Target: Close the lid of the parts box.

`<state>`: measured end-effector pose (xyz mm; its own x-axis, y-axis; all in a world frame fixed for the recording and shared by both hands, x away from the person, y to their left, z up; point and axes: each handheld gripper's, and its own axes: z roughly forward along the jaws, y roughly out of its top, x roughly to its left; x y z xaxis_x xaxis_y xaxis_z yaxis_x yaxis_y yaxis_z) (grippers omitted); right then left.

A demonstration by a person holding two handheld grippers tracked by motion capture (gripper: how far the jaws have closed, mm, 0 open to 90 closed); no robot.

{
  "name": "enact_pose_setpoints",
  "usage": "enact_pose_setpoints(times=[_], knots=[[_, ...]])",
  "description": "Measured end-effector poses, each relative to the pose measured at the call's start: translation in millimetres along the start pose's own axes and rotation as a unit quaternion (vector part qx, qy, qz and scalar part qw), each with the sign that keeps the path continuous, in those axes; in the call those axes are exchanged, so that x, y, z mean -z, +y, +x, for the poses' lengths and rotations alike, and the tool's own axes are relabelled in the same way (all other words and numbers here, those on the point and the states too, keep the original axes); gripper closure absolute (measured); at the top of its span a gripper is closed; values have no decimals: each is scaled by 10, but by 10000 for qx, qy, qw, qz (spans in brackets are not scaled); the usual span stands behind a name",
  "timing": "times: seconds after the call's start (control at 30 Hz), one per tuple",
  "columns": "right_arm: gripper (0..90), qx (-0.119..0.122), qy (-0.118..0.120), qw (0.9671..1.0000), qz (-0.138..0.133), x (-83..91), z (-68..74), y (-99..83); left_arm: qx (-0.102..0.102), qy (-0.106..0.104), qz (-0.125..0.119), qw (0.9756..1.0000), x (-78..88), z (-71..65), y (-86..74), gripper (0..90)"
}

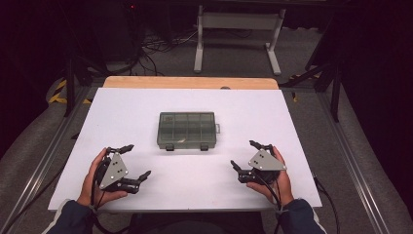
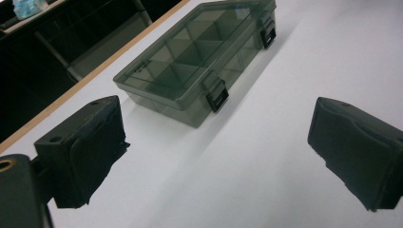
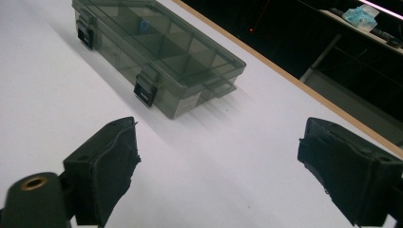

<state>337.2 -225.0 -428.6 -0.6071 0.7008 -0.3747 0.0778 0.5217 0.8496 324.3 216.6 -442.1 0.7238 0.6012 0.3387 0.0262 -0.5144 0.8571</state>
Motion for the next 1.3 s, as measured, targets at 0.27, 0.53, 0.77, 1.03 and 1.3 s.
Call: enact_pose_setpoints(times=[0.27, 0.53, 0.77, 1.03, 1.3], knots=[[119, -206, -7, 9998, 56, 38, -67, -152, 271, 9, 65, 9996, 4, 56, -130, 62], [109, -376, 6, 9992, 162, 59, -108, -299, 342, 91, 256, 9990, 11, 19, -262, 59], [109, -389, 29, 9990, 227, 37, -122, -378, 438, 41, 241, 9987, 11, 20, -286, 52], [109, -324, 19, 9994, 98, 53, -81, -319, 586, -10, 78, 9983, 35, 35, -296, 56], [109, -305, -33, 9995, 38, 65, -48, -274, 612, 11, 14, 9981, 57, 38, -293, 59]])
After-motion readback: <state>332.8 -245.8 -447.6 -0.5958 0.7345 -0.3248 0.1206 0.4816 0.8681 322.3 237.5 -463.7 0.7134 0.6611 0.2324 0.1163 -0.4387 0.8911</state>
